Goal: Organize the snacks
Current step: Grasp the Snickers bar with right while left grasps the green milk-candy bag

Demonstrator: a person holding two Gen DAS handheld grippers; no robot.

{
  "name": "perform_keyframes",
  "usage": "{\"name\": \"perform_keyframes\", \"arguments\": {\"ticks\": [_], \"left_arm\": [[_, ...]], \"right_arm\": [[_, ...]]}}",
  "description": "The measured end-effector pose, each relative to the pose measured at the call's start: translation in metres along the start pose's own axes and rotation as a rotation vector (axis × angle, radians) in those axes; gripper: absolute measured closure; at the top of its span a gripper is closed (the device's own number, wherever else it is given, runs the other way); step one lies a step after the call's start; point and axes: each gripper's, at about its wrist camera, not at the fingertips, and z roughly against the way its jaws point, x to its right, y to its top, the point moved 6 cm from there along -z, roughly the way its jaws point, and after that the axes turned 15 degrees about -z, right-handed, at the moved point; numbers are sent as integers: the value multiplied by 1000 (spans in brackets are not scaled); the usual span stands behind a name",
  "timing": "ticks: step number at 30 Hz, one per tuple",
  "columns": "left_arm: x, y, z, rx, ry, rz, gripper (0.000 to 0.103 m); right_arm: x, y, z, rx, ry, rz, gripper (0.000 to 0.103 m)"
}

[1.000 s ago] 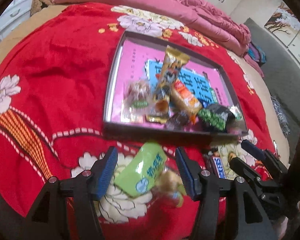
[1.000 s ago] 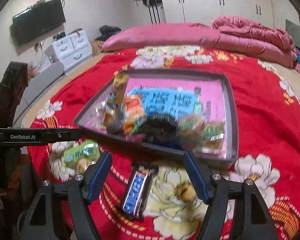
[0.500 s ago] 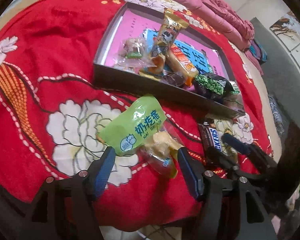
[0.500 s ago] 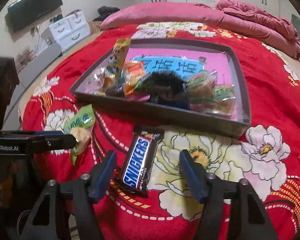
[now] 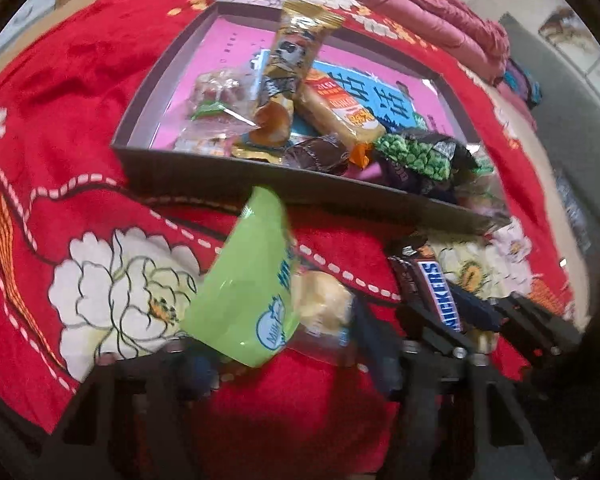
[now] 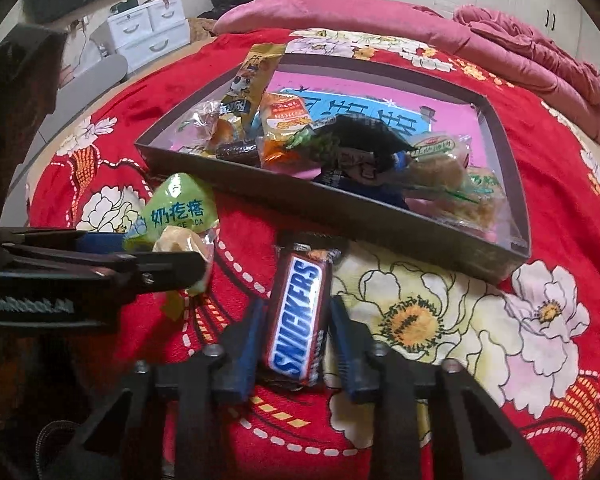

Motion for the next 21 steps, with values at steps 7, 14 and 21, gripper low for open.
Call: {"name": "perform_keyframes", "arguments": {"ticks": [7, 14, 21], "left_arm": [[-2, 7, 16, 48, -53, -4, 68], [-11, 31, 58, 164, -34, -12, 68], [-24, 54, 63, 205, -13, -1, 68]], "right_arm": [[1, 4, 14, 36, 57, -26, 74], [2, 23, 52, 189, 124, -56, 74], [34, 49, 77, 317, 99, -141, 74]]}}
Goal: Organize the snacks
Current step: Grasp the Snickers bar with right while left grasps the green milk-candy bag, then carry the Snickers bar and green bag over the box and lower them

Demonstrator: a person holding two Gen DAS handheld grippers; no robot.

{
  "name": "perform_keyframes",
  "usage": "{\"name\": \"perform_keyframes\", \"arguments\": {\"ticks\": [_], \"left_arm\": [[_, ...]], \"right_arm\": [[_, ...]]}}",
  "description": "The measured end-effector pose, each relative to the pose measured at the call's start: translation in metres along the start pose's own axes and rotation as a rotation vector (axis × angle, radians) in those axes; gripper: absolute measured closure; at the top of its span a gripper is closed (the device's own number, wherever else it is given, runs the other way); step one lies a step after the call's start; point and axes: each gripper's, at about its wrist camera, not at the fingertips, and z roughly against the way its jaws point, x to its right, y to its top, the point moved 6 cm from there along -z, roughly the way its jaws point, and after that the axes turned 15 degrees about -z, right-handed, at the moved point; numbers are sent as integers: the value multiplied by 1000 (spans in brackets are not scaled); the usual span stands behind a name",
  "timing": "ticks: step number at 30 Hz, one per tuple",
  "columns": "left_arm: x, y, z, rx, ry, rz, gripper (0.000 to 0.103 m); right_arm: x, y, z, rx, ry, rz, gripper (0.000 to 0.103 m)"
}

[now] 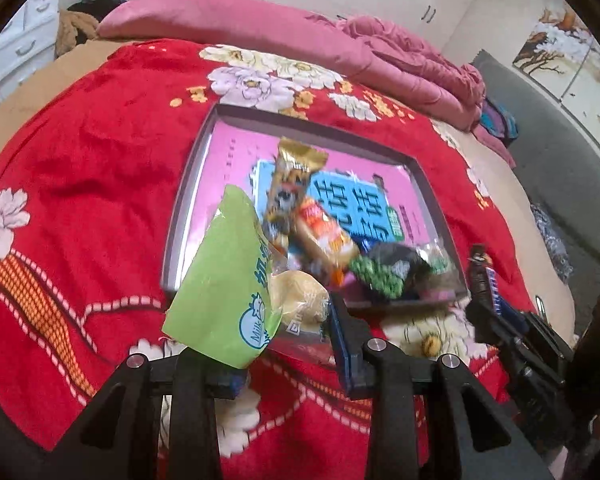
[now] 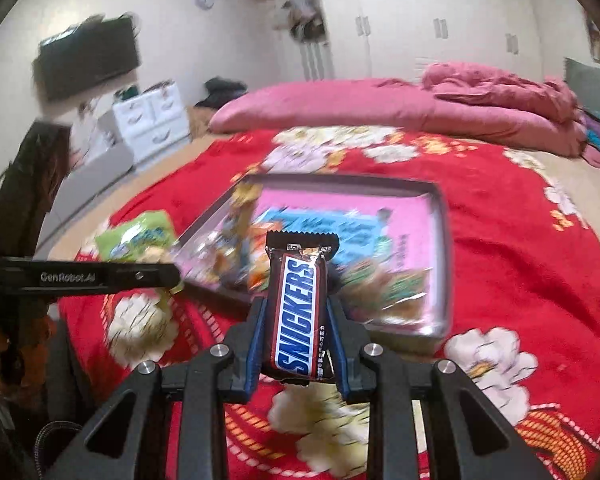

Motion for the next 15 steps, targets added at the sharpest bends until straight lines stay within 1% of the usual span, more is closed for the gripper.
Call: {"name": "perform_keyframes", "arguments": {"ticks": [4, 8, 12, 15], "left_arm": [[-4, 12, -10, 5, 13, 0, 68], [-1, 20, -20, 4, 20, -13, 68], [1, 23, -31, -7, 21, -15, 68], [1, 23, -37, -14, 21, -16, 68]], "right_arm": [[29, 15, -7, 19, -61, -64, 74], [55, 27, -16, 24, -98, -129, 74], [67, 28, -28, 9, -117, -159, 74], [68, 28, -34, 4, -114, -158, 74]]}}
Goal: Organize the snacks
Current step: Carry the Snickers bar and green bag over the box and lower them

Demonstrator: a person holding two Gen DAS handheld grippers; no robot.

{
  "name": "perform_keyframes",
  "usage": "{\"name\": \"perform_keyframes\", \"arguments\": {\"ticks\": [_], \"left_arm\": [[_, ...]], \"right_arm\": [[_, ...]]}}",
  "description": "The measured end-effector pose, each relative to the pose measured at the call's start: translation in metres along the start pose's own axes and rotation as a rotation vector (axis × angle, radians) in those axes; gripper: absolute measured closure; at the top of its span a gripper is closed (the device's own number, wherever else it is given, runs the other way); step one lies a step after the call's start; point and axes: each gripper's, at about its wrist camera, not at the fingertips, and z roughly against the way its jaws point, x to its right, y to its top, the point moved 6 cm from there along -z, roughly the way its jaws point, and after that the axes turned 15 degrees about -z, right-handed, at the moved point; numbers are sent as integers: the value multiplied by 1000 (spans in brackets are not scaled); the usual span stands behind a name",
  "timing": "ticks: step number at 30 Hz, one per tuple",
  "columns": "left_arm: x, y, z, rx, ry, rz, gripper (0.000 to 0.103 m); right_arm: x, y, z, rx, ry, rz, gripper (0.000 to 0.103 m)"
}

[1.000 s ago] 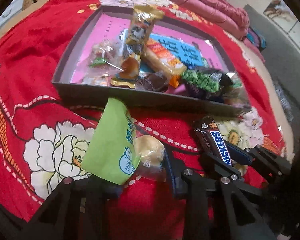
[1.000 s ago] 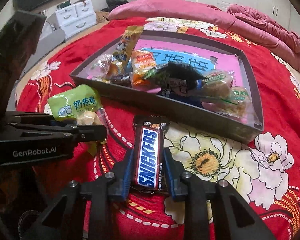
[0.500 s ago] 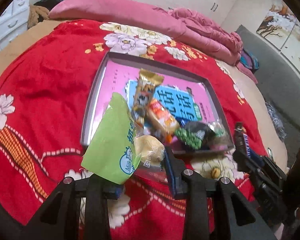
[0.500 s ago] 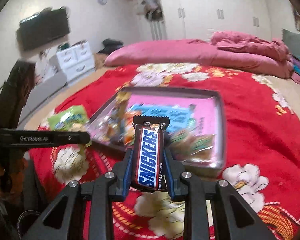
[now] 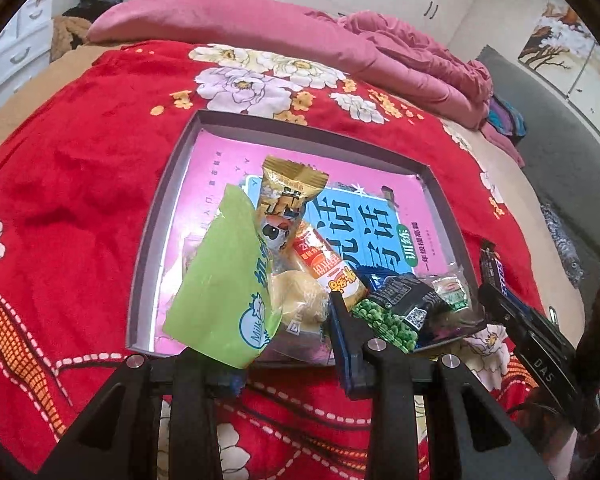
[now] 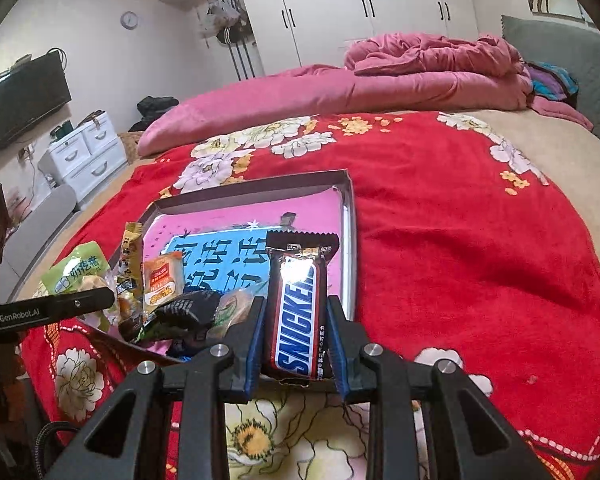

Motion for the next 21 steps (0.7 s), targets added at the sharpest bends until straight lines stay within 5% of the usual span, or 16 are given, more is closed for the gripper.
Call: {"name": "perform_keyframes", "arguments": {"ticks": [21], "left_arm": [[1, -1, -15, -26, -2, -6, 67]], "right_arm": [[2, 3, -21, -19, 27, -49, 72]]}}
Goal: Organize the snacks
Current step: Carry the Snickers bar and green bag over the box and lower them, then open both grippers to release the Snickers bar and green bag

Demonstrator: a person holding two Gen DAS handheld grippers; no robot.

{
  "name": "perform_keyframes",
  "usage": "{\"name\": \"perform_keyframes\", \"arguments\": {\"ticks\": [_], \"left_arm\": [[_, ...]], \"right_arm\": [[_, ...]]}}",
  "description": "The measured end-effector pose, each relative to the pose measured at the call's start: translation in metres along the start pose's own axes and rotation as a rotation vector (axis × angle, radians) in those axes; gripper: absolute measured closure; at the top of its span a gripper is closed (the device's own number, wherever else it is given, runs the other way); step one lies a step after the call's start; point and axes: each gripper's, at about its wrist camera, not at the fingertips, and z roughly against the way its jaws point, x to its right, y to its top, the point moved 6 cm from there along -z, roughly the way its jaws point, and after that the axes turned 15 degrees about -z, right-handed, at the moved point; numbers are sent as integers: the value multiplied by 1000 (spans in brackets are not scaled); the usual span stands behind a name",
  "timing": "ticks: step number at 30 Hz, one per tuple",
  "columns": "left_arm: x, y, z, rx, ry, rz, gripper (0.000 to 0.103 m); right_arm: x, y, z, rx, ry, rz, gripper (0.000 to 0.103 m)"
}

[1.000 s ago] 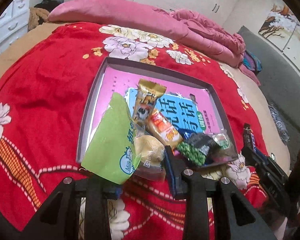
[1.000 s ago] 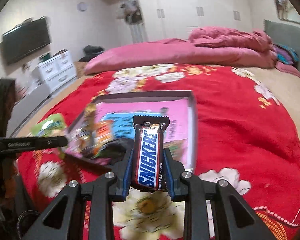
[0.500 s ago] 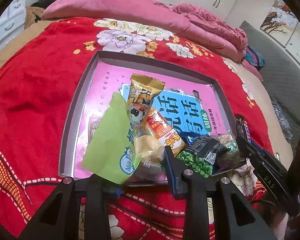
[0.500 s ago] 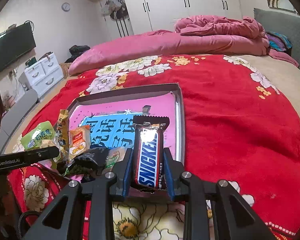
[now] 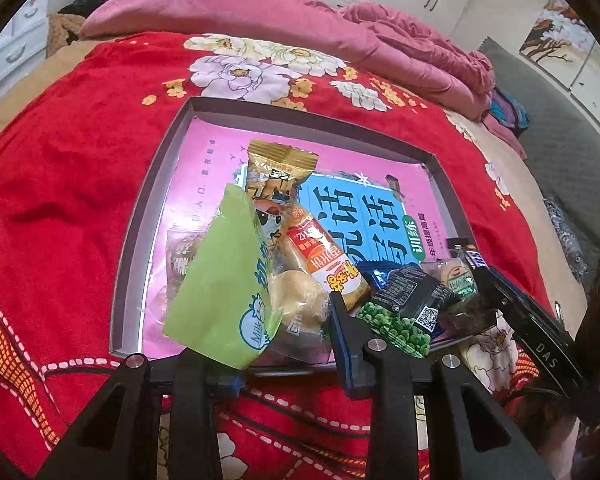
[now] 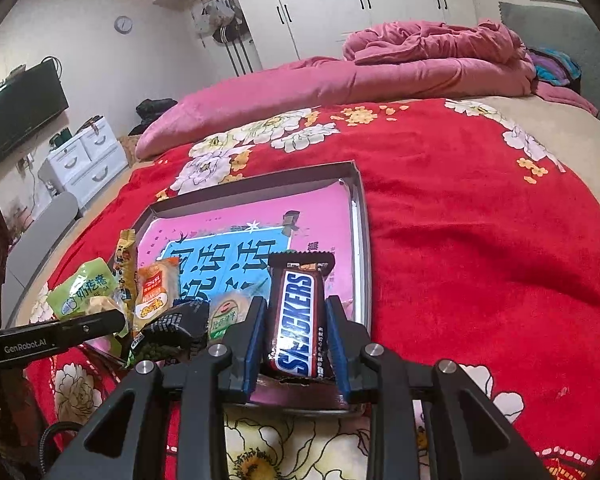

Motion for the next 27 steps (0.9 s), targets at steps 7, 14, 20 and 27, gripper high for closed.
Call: {"name": "perform_keyframes", "arguments": {"ticks": [7, 14, 20, 27], "left_arm": [[-1, 1, 1, -3, -7, 13, 67], [-2, 2, 5, 7, -4, 13, 57], [-2, 6, 15, 25, 2, 9, 44], [-2, 9, 32, 63, 11, -3, 33]], "right_arm": [[-1, 2, 9, 25, 13, -10, 63], [1, 6, 18, 53, 15, -27, 55], [1, 10, 27, 88, 9, -34, 49], [-4, 16, 53, 188, -4, -13, 38]]}}
